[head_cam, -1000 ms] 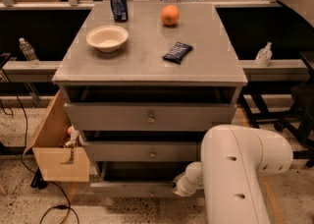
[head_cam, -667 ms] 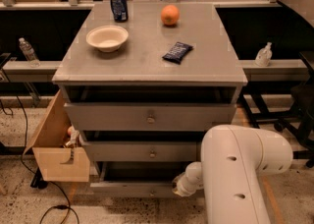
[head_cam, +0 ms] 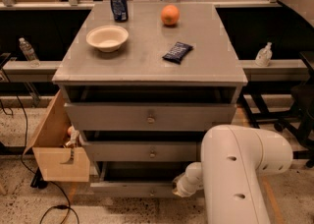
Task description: Open bottom drawer
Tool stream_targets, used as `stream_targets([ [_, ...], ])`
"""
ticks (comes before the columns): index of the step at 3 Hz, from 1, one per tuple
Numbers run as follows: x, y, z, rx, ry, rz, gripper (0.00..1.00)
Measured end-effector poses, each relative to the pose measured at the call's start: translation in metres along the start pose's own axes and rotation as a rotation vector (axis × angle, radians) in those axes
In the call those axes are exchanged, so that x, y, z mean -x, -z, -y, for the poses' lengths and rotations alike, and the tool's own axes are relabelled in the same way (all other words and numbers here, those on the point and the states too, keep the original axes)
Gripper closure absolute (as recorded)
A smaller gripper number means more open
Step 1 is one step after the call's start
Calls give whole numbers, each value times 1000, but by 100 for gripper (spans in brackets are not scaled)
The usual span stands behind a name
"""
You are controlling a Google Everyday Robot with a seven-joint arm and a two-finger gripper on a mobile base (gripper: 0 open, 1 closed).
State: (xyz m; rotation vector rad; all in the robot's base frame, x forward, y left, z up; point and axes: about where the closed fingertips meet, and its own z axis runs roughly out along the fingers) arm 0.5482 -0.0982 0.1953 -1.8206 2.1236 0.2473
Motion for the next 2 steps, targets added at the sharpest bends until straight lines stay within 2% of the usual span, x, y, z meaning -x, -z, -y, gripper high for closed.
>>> stream_targets([
  [1, 0, 0, 0, 0, 0, 0, 13],
  [2, 0, -1, -1, 3, 0, 0, 0],
])
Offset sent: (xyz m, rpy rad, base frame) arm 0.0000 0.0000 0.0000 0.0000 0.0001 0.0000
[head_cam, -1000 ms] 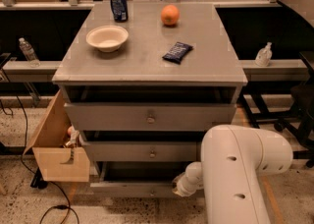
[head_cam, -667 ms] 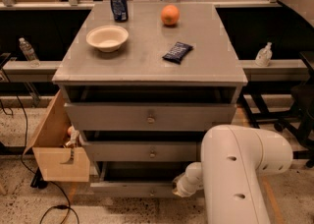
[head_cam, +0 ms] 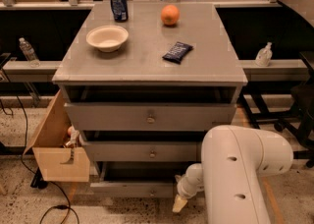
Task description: Open bottom drawer
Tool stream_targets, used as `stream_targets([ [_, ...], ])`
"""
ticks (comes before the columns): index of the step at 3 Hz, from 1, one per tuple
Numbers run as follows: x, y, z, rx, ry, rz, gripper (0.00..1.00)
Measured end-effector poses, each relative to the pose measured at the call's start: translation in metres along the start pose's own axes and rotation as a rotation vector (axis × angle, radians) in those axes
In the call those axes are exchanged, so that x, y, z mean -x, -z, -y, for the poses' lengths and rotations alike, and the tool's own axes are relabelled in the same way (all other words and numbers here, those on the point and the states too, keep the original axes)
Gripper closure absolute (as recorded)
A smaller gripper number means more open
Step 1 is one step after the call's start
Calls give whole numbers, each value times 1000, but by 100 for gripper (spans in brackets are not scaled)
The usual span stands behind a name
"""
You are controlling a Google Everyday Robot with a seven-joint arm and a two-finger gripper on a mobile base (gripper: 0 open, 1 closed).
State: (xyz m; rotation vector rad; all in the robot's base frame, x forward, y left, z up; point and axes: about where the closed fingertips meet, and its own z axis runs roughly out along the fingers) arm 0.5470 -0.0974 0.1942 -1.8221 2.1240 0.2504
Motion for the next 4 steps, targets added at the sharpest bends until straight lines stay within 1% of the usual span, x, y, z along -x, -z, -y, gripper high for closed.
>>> stream_targets([
  [1, 1, 7, 1, -20, 0, 12, 0],
  [2, 10, 24, 4, -55, 23, 8, 0],
  [3, 18, 48, 7, -91, 31, -29, 26],
  [4, 22, 64, 7, -116, 36, -48, 49],
])
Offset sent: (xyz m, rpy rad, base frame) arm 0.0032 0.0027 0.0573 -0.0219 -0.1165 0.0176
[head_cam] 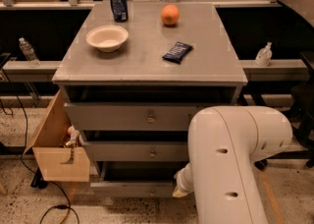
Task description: Open bottom drawer
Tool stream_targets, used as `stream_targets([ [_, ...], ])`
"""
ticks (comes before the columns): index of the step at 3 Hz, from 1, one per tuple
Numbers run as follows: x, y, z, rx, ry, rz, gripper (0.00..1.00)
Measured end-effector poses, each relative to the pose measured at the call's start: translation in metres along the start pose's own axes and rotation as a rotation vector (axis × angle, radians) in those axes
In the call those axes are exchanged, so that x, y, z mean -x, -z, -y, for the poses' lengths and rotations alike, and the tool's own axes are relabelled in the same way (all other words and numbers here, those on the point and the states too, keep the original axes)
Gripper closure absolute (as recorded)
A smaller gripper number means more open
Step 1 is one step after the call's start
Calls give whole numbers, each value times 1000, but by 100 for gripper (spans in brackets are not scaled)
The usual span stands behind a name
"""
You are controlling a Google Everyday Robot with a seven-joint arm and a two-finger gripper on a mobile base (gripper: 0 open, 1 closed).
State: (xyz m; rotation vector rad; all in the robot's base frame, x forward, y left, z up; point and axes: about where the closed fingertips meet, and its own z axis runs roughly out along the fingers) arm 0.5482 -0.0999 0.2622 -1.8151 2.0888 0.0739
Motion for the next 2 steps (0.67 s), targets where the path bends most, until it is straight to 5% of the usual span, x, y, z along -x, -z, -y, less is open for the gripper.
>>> stream_targets([
  [2, 1, 12, 25, -90, 46, 44, 100],
])
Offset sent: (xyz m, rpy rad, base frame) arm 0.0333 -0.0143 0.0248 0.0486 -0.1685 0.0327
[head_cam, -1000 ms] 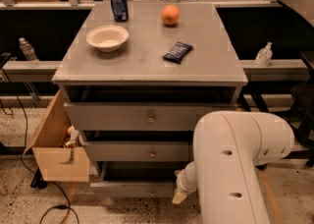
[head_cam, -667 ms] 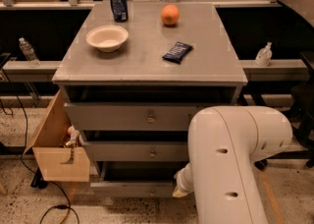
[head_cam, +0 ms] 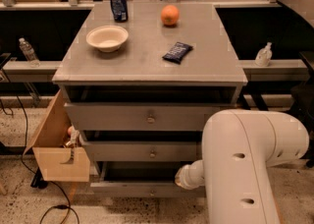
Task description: Open bottom drawer
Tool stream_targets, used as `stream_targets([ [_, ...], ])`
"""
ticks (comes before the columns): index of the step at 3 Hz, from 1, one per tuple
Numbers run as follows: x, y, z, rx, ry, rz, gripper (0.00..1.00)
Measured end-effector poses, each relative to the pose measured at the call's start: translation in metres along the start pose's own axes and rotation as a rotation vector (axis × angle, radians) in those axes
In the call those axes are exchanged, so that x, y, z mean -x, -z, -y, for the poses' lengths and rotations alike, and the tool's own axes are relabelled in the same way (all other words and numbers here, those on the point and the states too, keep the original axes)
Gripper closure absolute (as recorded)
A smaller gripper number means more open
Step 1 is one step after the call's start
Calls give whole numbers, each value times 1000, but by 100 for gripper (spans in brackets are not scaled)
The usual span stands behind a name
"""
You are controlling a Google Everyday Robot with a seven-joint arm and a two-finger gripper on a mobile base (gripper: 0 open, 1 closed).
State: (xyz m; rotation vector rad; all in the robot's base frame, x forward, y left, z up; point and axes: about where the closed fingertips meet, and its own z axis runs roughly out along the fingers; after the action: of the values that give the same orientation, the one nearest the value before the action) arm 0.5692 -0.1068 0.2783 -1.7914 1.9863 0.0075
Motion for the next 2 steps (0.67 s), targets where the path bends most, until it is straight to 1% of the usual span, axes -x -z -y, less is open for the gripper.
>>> stream_targets([
  [1, -2, -6, 17, -36, 19, 12, 100],
  [2, -7, -20, 33, -53, 26, -9, 100],
])
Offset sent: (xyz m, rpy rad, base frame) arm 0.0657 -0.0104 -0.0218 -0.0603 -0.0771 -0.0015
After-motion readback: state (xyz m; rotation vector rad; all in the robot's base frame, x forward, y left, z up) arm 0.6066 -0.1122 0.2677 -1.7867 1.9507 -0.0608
